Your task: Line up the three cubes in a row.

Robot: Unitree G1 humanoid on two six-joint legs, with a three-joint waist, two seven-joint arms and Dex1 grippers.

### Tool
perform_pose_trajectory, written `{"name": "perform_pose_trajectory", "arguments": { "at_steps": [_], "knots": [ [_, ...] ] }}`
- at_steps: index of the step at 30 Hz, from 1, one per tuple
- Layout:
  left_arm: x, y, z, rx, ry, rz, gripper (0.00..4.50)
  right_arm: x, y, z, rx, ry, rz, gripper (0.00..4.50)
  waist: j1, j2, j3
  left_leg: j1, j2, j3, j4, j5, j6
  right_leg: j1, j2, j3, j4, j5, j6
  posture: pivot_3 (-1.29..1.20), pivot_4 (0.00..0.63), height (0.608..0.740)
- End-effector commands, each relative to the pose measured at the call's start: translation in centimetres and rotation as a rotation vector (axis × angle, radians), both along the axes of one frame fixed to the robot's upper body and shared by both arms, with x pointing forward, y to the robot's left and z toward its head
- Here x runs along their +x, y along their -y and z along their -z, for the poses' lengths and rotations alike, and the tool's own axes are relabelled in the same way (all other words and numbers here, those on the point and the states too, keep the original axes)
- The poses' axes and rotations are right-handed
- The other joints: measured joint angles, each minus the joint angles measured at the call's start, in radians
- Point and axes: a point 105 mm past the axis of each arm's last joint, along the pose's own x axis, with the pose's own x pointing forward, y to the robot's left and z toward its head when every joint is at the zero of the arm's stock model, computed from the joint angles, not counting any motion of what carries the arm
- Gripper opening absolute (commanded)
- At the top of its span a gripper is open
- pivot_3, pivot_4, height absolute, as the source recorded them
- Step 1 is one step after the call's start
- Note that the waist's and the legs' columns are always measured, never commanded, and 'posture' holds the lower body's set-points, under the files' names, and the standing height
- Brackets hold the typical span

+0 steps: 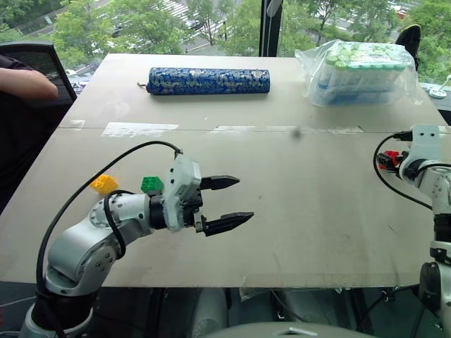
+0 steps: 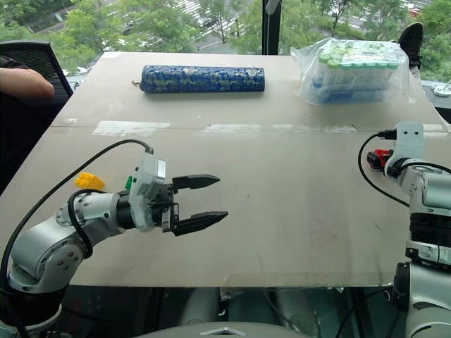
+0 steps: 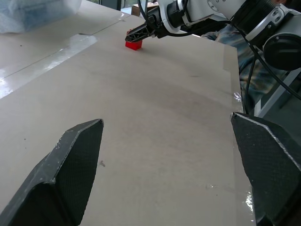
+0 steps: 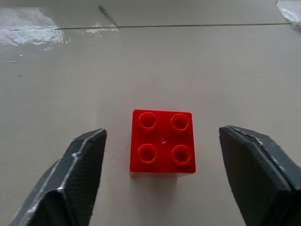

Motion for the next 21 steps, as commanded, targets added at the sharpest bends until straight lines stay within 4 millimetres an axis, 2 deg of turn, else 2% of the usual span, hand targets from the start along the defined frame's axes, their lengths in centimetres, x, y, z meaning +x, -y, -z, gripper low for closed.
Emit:
{"name": "perform_pose_trajectory", "arguments": {
  "at_steps": [1,3,4,6,8,9,10,12,14,21],
  "knots": [
    [-0.7,0.0,-0.8,-0.019,0.041,0.000,4.50,0.8,0.9,-1.5,-0.050,0.038,-0.014,2.13,0.000,0.000,0.000,0.000,0.000,0.000,0.000,0.000,0.000,0.000,0.000,0.000,0.000,0.000,0.000,0.00,0.150,0.740],
    [-0.8,-0.2,-0.7,-0.018,0.038,-0.011,4.50,0.9,0.9,-1.6,-0.057,0.030,-0.033,1.34,0.000,0.000,0.000,0.000,0.000,0.000,0.000,0.000,0.000,0.000,0.000,0.000,0.000,0.000,0.000,0.00,0.150,0.740],
    [-0.8,-0.3,-0.6,-0.018,0.035,-0.018,4.50,0.9,0.8,-1.6,-0.069,0.021,-0.061,1.33,0.000,0.000,0.000,0.000,0.000,0.000,0.000,0.000,0.000,0.000,0.000,0.000,0.000,0.000,0.000,0.00,0.150,0.740],
    [-1.0,-0.6,-0.4,-0.012,0.038,-0.026,4.50,1.0,-0.7,-2.3,-0.106,0.061,-0.210,1.33,0.000,0.000,0.000,0.000,0.000,0.000,0.000,0.000,0.000,0.000,0.000,0.000,0.000,0.000,0.000,0.00,0.150,0.740],
    [-1.2,-1.0,-0.1,0.001,0.040,-0.033,4.50,0.6,-4.9,-3.8,-0.040,0.173,-0.499,1.33,0.000,0.000,0.000,0.000,0.000,0.000,0.000,0.000,0.000,0.000,0.000,0.000,0.000,0.000,0.000,0.00,0.150,0.740],
    [-1.3,-1.2,0.1,0.009,0.038,-0.037,4.50,-0.5,-7.8,-4.6,-0.030,0.221,-0.714,1.33,0.000,0.000,0.000,0.000,0.000,0.000,0.000,0.000,0.000,0.000,0.000,0.000,0.000,0.000,0.000,0.00,0.150,0.740],
    [-1.4,-1.4,0.2,0.014,0.036,-0.041,4.50,-1.6,-9.7,-4.8,-0.042,0.230,-0.863,1.33,-0.003,0.001,0.000,0.000,0.000,0.000,0.000,0.000,0.000,0.000,0.000,0.000,0.000,0.000,0.000,0.00,0.150,0.740],
    [-1.4,-1.9,0.4,0.025,0.033,-0.053,4.50,-2.8,-12.5,-4.1,-0.095,0.171,-1.099,1.33,-0.006,0.002,0.001,0.001,0.001,-0.001,0.000,0.000,0.000,0.000,0.001,0.000,0.000,0.000,0.000,0.00,0.150,0.740],
    [-1.5,-2.3,0.6,0.047,0.035,-0.055,4.50,-2.9,-14.4,-3.3,-0.147,0.122,-1.252,1.33,-0.005,0.002,0.001,0.002,0.001,-0.001,0.000,0.000,0.000,0.000,0.001,0.000,0.001,0.000,0.000,0.00,0.150,0.740],
    [-2.1,-2.8,0.7,0.070,0.036,-0.063,4.50,-1.9,-17.6,-1.4,-0.275,0.051,-1.502,1.33,0.005,0.002,0.002,0.001,0.001,-0.001,0.007,0.000,0.000,0.002,0.000,-0.001,0.002,0.000,0.000,0.00,0.150,0.740]
  ]
}}
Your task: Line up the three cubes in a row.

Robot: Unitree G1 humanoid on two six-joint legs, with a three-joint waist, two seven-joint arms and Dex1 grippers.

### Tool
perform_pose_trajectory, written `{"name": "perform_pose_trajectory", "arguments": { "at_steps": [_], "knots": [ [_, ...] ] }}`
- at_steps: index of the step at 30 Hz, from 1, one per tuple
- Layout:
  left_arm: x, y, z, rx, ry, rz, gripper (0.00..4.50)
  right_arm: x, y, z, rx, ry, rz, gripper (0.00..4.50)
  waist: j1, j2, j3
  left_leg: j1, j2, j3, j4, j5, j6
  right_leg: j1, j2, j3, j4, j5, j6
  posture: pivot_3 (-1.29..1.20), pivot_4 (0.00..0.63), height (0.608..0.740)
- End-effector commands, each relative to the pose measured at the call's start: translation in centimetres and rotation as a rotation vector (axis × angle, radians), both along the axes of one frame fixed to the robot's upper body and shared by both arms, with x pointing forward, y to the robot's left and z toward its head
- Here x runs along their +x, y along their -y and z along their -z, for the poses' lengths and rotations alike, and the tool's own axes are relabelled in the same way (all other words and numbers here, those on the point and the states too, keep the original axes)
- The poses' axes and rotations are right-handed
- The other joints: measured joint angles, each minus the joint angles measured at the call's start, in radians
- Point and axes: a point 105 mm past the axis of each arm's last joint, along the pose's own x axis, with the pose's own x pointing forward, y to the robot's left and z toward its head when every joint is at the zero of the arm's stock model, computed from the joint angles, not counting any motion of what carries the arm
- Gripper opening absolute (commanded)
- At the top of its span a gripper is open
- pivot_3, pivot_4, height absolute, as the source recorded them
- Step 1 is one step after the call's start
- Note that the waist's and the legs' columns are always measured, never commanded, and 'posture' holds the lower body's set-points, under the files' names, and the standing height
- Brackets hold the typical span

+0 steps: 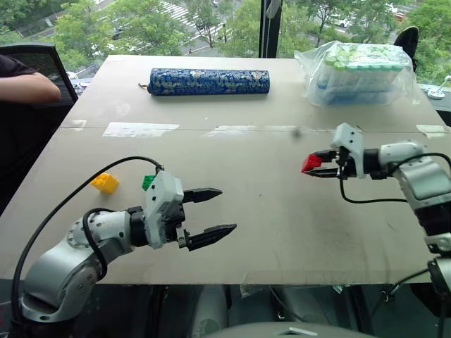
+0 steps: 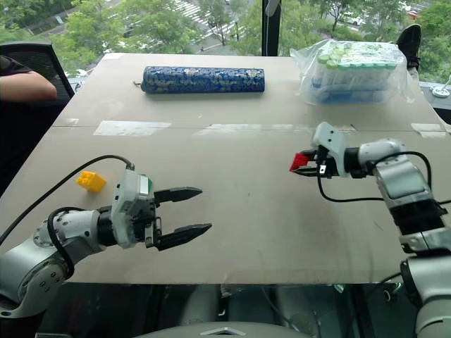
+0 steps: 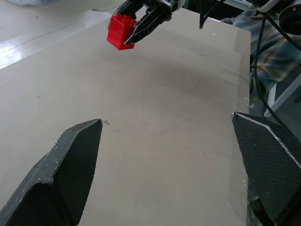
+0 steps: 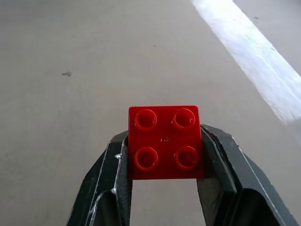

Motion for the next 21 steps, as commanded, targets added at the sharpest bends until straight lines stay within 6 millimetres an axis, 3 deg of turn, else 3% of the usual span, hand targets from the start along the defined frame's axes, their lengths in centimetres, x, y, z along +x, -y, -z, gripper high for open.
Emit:
{"name": "perform_pose_trajectory", "arguments": {
  "at_steps": [1,8,21],
  "knots": [
    [-0.7,0.0,-1.0,0.015,0.057,0.015,4.50,0.1,-0.5,0.0,-0.047,0.027,-0.071,1.33,0.002,0.000,0.000,-0.001,0.000,0.000,0.000,0.000,0.000,0.000,0.000,0.000,0.000,0.000,0.000,0.00,0.150,0.740],
    [-1.7,0.1,-1.0,0.011,0.052,-0.019,4.50,0.4,-1.3,0.9,-0.081,0.005,-0.097,1.33,-0.001,0.000,0.000,-0.001,0.000,-0.001,0.001,0.000,0.000,-0.001,0.000,-0.001,0.002,0.000,0.000,0.00,0.150,0.740],
    [-1.8,0.1,-0.9,0.014,0.048,-0.030,4.50,0.1,-2.0,1.3,-0.090,-0.013,-0.138,1.33,-0.003,0.000,0.000,0.001,0.000,-0.001,0.003,0.000,0.000,-0.001,0.000,-0.001,0.008,0.000,0.000,0.00,0.150,0.740]
  ]
}}
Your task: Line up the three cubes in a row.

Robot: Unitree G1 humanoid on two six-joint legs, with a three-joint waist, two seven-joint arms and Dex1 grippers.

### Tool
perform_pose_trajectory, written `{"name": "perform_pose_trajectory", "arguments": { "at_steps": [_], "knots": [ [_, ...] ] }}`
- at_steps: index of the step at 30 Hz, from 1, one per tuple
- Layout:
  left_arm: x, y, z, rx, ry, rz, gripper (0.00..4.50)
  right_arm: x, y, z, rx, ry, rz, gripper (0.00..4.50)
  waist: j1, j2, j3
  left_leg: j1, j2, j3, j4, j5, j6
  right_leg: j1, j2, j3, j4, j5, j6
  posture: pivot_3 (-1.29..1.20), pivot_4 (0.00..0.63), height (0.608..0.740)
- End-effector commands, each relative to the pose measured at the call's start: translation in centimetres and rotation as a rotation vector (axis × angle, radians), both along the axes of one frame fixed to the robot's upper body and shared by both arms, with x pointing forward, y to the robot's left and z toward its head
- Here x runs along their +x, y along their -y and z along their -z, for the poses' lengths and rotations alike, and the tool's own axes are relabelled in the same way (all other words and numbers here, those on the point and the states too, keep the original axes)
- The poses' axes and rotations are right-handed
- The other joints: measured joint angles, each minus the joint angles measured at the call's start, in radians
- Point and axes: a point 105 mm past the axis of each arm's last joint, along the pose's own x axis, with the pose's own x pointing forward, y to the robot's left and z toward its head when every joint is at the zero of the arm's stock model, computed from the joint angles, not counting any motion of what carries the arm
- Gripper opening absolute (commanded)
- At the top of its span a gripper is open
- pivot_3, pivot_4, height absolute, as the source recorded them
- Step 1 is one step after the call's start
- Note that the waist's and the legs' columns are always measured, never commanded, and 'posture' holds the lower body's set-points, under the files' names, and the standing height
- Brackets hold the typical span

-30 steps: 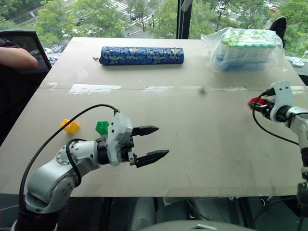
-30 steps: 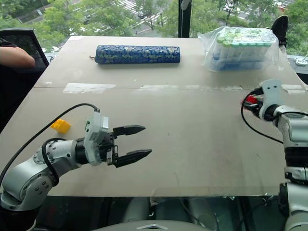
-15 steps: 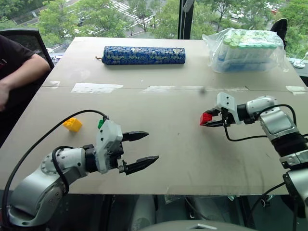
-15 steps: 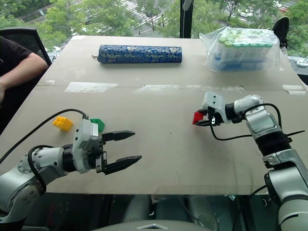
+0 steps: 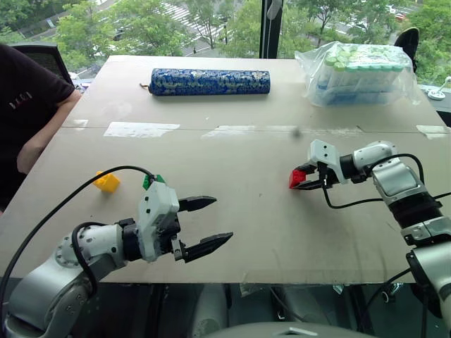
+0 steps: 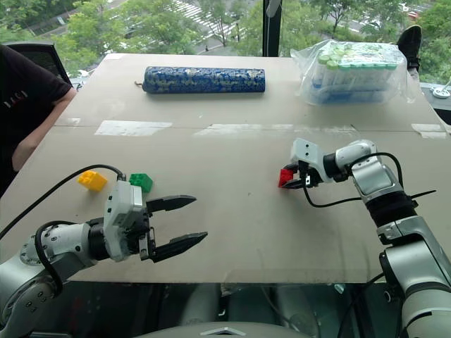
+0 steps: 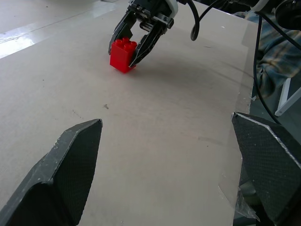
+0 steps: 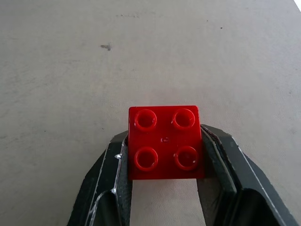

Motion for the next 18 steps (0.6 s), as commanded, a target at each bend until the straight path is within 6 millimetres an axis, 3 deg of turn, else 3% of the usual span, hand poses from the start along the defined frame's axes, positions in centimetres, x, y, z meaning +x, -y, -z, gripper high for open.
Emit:
{"name": "perform_pose_trajectory", "arguments": {
  "at_steps": [1,3,5,6,11,12,18],
  "knots": [
    [-0.4,0.3,-1.1,-0.002,0.051,0.023,4.50,0.2,-0.3,-1.2,-0.006,0.037,-0.028,1.33,0.000,0.000,0.000,0.000,0.000,0.000,0.000,0.000,0.000,0.000,0.000,0.000,0.000,0.000,0.000,0.00,0.150,0.740],
    [-0.4,0.3,-1.1,0.000,0.050,0.023,4.50,0.1,-0.3,-1.0,-0.014,0.030,-0.034,1.33,0.000,0.000,0.000,0.000,0.000,0.000,0.000,0.000,0.000,0.000,0.000,0.000,0.001,0.000,0.000,0.00,0.150,0.740],
    [-0.4,0.3,-1.1,0.001,0.051,0.024,4.50,0.1,-0.4,-0.9,-0.014,0.029,-0.038,2.36,0.000,0.000,0.000,0.000,0.000,0.000,0.000,0.000,0.000,0.000,0.000,0.000,0.001,0.000,0.000,0.00,0.150,0.740],
    [-0.4,0.3,-1.1,0.001,0.052,0.023,4.50,0.2,-0.4,-0.9,-0.012,0.032,-0.035,2.36,0.000,0.000,0.000,0.000,0.000,0.000,0.000,0.000,0.000,0.000,0.000,0.000,0.001,0.000,0.000,0.00,0.150,0.740],
    [-0.4,0.1,-1.1,0.001,0.052,0.018,4.50,0.0,-0.5,-1.1,-0.005,0.034,-0.040,4.24,-0.001,0.000,0.000,0.000,0.000,0.000,0.000,0.000,0.000,-0.001,0.000,0.000,0.002,0.000,0.000,0.00,0.150,0.740],
    [-0.4,0.1,-1.1,0.000,0.050,0.013,4.50,-0.1,-0.4,-1.3,0.002,0.040,-0.043,4.41,-0.001,0.000,0.000,0.000,0.000,0.000,0.000,0.000,0.000,-0.001,0.000,0.000,0.002,0.000,0.000,0.00,0.150,0.740],
    [0.2,-0.8,-0.4,-0.029,0.030,-0.076,4.50,-1.1,-0.2,-3.5,0.090,0.084,-0.034,4.41,0.000,0.000,0.000,0.000,0.000,0.000,0.000,0.000,0.000,-0.001,0.000,0.000,0.002,0.000,0.000,0.00,0.150,0.740]
  ]
}}
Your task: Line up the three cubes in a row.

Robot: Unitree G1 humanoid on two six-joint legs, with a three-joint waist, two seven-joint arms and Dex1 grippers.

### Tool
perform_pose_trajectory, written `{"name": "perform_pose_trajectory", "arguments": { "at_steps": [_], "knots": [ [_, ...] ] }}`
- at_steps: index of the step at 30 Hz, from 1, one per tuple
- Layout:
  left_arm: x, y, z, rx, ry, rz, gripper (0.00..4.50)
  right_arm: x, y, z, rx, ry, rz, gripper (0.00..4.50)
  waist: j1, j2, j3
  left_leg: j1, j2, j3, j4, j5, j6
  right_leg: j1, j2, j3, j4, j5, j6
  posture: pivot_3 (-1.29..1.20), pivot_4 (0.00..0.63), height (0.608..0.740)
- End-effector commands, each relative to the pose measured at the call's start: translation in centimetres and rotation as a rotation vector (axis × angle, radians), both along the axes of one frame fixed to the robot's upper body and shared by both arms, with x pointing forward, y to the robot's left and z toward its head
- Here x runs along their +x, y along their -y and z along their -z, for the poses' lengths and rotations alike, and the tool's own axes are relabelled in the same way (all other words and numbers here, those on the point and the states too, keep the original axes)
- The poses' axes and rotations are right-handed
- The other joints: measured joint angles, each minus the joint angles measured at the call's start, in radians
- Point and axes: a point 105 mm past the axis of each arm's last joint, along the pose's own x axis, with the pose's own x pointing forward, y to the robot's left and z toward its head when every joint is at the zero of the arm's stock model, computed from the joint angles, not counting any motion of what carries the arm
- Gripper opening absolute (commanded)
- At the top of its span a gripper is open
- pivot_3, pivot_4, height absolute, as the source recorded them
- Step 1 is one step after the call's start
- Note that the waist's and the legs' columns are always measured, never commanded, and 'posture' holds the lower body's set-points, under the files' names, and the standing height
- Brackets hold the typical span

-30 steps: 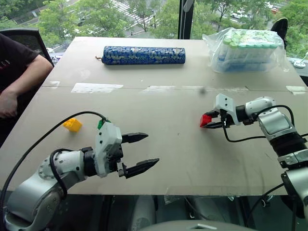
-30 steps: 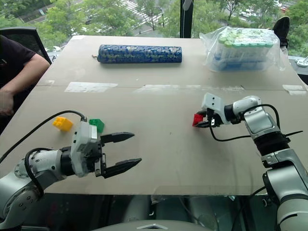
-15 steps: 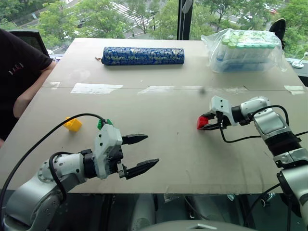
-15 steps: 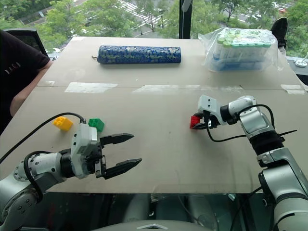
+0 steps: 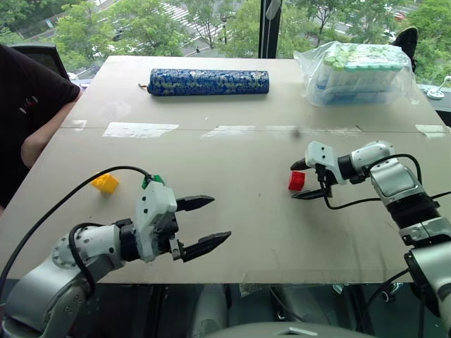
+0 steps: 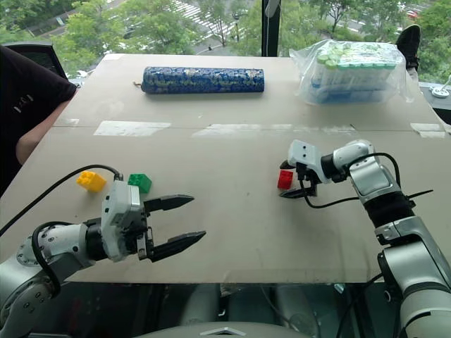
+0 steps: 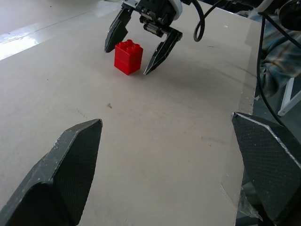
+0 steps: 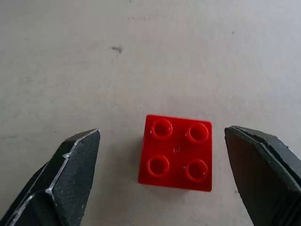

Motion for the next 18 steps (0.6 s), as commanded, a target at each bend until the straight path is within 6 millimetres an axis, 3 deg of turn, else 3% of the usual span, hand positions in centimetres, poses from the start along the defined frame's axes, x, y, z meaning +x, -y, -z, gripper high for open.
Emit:
{"name": "perform_pose_trajectory", "arguments": {
  "at_steps": [1,4,7,11,15,18],
  "knots": [
    [0.2,-0.4,-0.4,-0.023,0.034,-0.050,4.50,-0.6,0.3,-2.7,0.079,0.049,0.015,4.41,0.000,0.000,0.000,0.000,0.000,0.000,0.000,0.000,0.000,0.000,0.000,0.000,0.000,0.000,0.000,0.00,0.150,0.740],
    [0.6,-1.0,0.2,-0.041,0.017,-0.107,4.50,-1.7,0.7,-2.9,0.108,0.054,0.027,4.41,0.003,0.000,0.000,0.000,0.000,-0.001,0.000,0.000,0.000,0.000,0.000,0.000,0.000,0.000,0.000,0.00,0.150,0.740],
    [2.1,-2.8,0.8,-0.051,0.028,-0.295,4.50,-3.5,0.2,-4.6,0.264,0.066,0.021,4.41,0.003,0.000,0.000,0.000,0.000,-0.001,0.000,0.000,0.000,0.000,0.000,0.000,0.000,0.000,0.000,0.00,0.150,0.740],
    [5.0,-6.7,1.7,-0.038,0.064,-0.710,4.50,-7.3,-1.3,-7.5,0.521,0.063,-0.030,4.41,0.002,-0.001,0.000,0.000,0.000,-0.001,0.000,0.000,0.000,0.001,0.000,0.000,0.001,0.000,0.000,0.00,0.150,0.740],
    [6.2,-8.6,2.2,-0.055,0.053,-0.959,4.50,-10.0,-2.4,-7.8,0.577,0.108,-0.060,4.41,0.002,-0.004,-0.002,0.000,-0.001,-0.003,0.001,0.000,0.000,0.001,0.000,-0.001,0.002,0.000,0.001,0.00,0.150,0.740],
    [6.5,-8.9,2.7,-0.019,0.039,-0.999,4.50,-10.7,-2.6,-7.8,0.592,0.133,-0.059,4.41,0.002,-0.005,-0.002,0.000,-0.001,-0.003,0.002,0.000,0.000,0.001,0.000,-0.001,0.002,0.000,0.001,0.00,0.150,0.740]
  ]
}}
